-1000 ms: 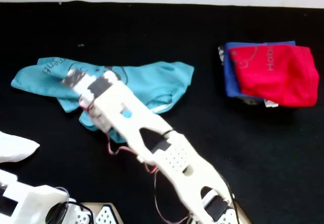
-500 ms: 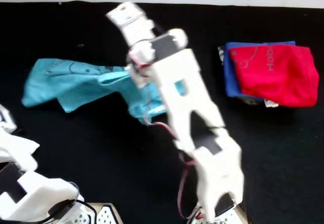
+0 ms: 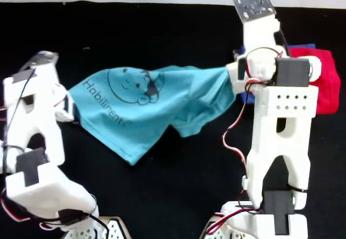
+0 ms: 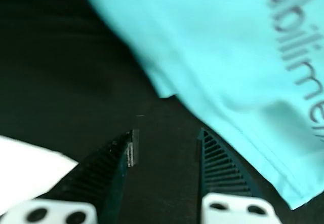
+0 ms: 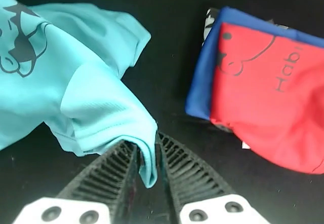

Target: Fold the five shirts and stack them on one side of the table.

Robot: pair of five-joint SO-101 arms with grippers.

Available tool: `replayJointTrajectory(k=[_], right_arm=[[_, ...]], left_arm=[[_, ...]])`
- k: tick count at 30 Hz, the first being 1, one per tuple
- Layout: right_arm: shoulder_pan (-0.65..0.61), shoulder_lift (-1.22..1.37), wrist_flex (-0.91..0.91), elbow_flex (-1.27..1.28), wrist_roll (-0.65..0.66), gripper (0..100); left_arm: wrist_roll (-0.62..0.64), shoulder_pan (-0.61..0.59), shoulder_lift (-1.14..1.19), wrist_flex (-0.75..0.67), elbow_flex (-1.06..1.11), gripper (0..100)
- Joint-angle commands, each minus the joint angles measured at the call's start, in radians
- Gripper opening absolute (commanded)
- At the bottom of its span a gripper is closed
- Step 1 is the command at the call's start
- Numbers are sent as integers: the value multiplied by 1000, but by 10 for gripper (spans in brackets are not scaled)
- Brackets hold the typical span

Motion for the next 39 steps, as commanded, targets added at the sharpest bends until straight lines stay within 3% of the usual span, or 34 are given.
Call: replayJointTrajectory(k=[1, 5, 11, 17, 25, 36, 39], right_arm=[[15, -41, -24, 28, 11, 5], [15, -38, -45, 36, 11, 5], [2, -36, -54, 36, 11, 5], [-2, -36, -53, 36, 11, 5], [-2, -36, -48, 36, 11, 5], [-2, -47, -22, 31, 3, 5], [-4, -48, 22, 25, 3, 5]], left_arm=[[-8, 111, -2, 107, -7, 193], [20, 243, -62, 235, -16, 192], [49, 452, -203, 316, -4, 192], [49, 605, -245, 192, 162, 192], [107, 670, -245, -58, 340, 196], [107, 665, -242, -196, 475, 191], [107, 662, -245, -195, 472, 75]])
